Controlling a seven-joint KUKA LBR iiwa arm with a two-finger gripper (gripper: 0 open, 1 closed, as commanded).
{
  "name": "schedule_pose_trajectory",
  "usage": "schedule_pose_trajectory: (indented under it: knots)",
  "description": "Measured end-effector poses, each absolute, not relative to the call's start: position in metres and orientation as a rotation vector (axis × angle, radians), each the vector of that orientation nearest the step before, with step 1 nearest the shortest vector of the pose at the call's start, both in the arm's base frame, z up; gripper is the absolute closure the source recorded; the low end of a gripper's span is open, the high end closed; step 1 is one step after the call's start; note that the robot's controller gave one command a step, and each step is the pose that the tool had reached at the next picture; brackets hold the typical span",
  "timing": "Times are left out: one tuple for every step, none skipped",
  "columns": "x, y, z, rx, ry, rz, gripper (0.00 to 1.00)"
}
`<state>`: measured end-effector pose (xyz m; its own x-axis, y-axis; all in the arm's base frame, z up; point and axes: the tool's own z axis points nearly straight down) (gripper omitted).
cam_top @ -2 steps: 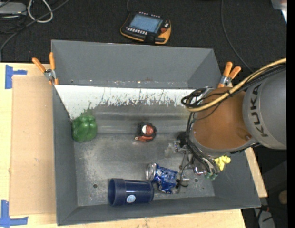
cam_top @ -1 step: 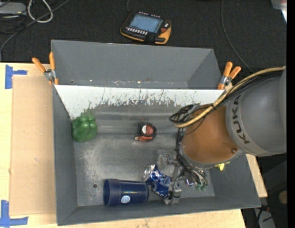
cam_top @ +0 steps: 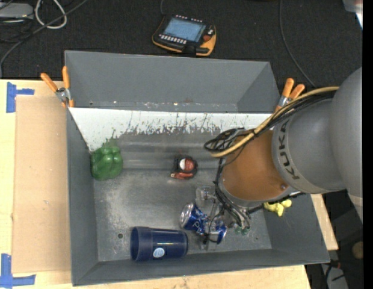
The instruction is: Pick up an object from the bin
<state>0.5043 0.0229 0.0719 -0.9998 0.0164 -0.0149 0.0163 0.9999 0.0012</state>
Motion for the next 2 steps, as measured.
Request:
schedule_pose_trajectory:
  knots:
    - [0.496,0.0298,0.0732,0.17,3.13,0.0,1.0]
    - [0.496,0.0297,0.0732,0.168,3.13,-0.001,1.0]
